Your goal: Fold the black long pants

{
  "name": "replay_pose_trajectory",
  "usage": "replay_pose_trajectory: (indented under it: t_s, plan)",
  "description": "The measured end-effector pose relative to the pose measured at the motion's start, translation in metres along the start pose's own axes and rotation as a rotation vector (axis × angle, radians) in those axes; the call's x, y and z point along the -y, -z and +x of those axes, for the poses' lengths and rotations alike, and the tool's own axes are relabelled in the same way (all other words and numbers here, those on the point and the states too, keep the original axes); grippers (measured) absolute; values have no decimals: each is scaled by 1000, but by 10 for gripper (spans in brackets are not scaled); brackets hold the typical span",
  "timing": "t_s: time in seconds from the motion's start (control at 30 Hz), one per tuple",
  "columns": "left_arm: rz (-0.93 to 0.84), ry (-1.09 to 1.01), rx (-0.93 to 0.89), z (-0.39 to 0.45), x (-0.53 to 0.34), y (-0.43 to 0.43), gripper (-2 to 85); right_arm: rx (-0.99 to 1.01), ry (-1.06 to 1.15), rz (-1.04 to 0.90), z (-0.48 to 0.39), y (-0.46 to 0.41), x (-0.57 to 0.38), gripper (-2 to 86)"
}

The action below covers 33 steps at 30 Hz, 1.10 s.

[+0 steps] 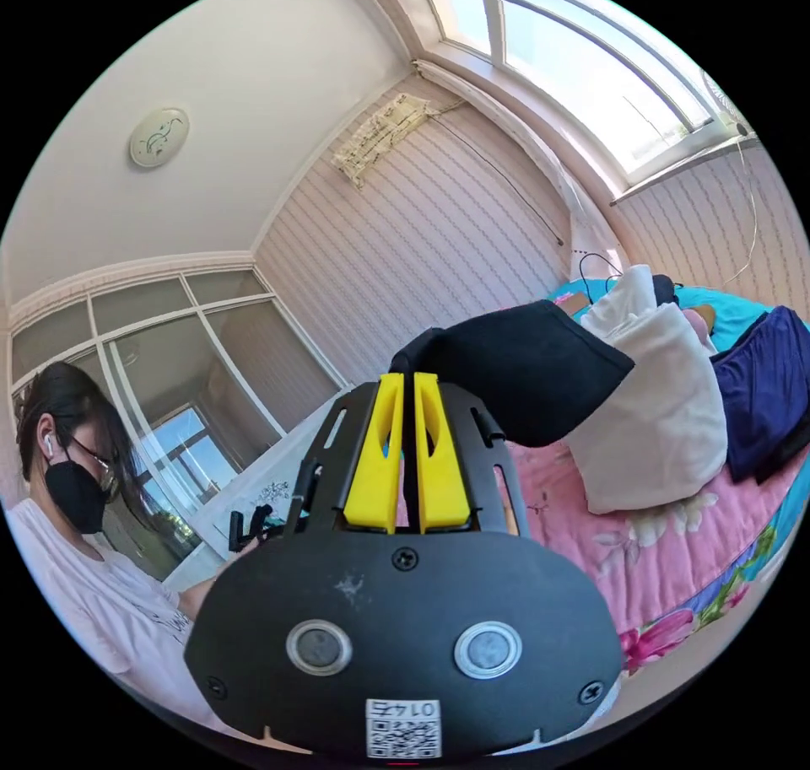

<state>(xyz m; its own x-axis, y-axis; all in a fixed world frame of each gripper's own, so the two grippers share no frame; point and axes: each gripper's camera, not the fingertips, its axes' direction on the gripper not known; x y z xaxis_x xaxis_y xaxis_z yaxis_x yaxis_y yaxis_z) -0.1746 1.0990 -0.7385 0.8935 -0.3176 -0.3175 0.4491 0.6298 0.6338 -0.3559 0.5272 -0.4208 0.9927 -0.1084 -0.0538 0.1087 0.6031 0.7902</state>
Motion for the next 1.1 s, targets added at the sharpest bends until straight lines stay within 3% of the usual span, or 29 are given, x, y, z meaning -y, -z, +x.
replay_pose_trajectory:
  t_s: [0.1,0.23,0.3,0.4,0.47,0.6,0.7,0.87,1.0,1.1]
  plan:
    - [-15,11,134,-19,-42,61,38,-126,-56,-47,15,-2,-14,13]
    - [-281,247,443,-74,-136,68,53,-302,-212,-300,62,-37,-69,16]
    - [-353,436,447,-100,-181,70,41,-398,-323,-415,86,-56,-101,18]
    - [-240,683,274,-126,-231,104,7,-482,-429,-486,100,-71,-134,22]
    - [-127,658,255,-123,-239,141,-4,-526,-379,-479,86,-75,-133,26]
    - [-117,481,347,-99,-218,180,2,-734,-205,-336,27,-91,-97,46]
    - [-79,328,396,-72,-201,190,49,-622,42,-342,-32,-152,-79,70]
    - [-191,262,416,-70,-186,146,113,-222,410,-717,-142,-362,-125,109]
    - [-360,290,383,-76,-196,125,85,17,645,-1024,-249,-539,-236,151]
    - [-448,223,386,-64,-217,133,8,120,826,-1213,-316,-625,-316,139]
